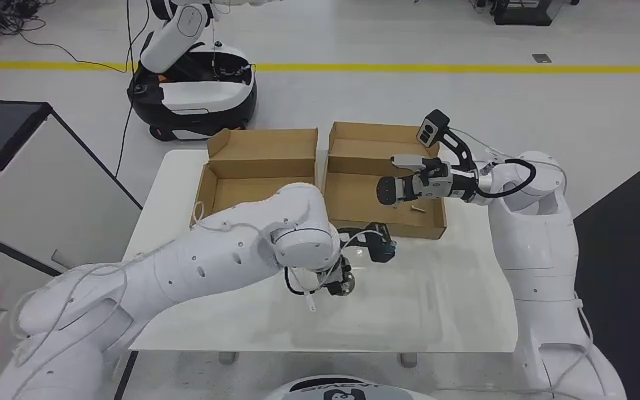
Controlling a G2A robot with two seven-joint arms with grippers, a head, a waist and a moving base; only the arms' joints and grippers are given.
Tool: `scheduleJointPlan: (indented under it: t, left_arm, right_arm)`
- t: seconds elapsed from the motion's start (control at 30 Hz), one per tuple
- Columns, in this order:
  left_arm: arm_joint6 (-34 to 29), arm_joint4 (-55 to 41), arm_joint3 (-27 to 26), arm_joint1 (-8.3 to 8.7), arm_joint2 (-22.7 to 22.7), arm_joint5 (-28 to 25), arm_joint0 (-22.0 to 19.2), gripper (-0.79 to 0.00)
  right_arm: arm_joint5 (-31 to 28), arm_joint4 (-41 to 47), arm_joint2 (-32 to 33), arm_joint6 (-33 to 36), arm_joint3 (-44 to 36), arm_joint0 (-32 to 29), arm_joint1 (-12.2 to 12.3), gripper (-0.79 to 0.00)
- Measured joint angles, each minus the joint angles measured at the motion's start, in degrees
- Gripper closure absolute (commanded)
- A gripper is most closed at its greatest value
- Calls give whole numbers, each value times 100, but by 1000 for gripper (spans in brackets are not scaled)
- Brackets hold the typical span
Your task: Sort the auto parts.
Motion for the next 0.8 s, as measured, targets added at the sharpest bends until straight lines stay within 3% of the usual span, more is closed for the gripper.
scheduleJointPlan:
  t: [0.3,0.5,0.8]
  left_arm:
    - [0,-380,-651,510,-588,192,-255,0]
    - [52,-177,-762,833,-1226,134,148,0]
    - [478,229,-848,1278,-2191,-99,1101,0]
  right_arm:
    - [0,0,0,0,0,0,0,-785]
    - [0,0,0,0,0,0,0,-785]
    - [0,0,0,0,0,0,0,-785]
